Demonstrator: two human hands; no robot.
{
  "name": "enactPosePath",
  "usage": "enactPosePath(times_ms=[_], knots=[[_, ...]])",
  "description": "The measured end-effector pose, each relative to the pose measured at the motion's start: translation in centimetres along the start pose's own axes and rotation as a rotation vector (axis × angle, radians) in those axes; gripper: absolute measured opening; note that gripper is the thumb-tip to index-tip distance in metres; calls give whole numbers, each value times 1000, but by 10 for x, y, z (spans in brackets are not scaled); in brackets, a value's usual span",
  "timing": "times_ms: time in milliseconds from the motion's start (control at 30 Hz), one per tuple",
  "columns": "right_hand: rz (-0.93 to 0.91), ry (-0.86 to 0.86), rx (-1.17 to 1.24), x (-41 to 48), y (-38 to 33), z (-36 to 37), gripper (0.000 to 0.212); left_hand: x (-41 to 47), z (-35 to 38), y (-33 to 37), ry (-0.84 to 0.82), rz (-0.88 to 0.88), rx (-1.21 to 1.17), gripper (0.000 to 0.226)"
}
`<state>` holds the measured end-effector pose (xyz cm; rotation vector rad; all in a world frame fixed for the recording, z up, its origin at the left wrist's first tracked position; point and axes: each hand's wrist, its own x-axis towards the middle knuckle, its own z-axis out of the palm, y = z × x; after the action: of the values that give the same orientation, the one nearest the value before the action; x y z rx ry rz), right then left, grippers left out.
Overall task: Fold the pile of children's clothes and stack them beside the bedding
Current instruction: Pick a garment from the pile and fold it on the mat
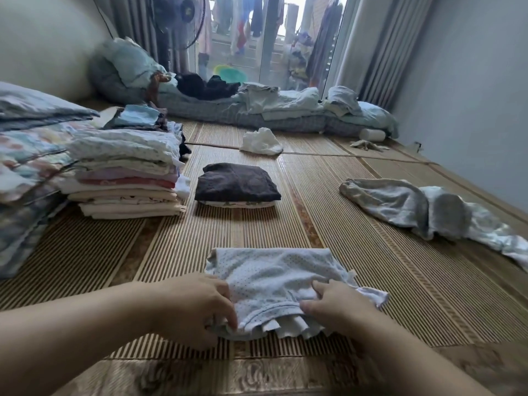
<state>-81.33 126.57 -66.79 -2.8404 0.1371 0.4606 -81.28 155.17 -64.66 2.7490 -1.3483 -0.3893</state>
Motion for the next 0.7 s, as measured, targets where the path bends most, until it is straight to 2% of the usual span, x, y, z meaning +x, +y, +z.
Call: enactPosePath(times_ms=[67, 200, 267, 367, 433, 533, 600, 700], knots=[[3, -93, -95, 23, 2, -7, 76, 3, -2, 10, 37, 34, -7, 38], [-95, -172, -298, 70, 12, -23, 54, 21, -5, 40, -22, 105, -129, 42], [-167, -105, -314, 86, 10, -28, 55, 39, -6, 58, -77, 180, -171, 45], [-281, 135, -354, 92, 5, -32, 62, 66, -9, 82, -102, 347, -180, 51], [-369, 255, -333, 80, 4, -32, 55, 76, -12, 85, -26, 373, -231, 56], [-514, 366, -140, 40, 12, -25, 45, 73, -11, 67, 141, 361, -236, 58], [-589, 314, 22, 6, 23, -19, 44, 61, -2, 44, 138, 307, -135, 66], [-632, 51, 62, -41, 33, -5, 63, 37, 20, 12, 2, 226, 23, 89]])
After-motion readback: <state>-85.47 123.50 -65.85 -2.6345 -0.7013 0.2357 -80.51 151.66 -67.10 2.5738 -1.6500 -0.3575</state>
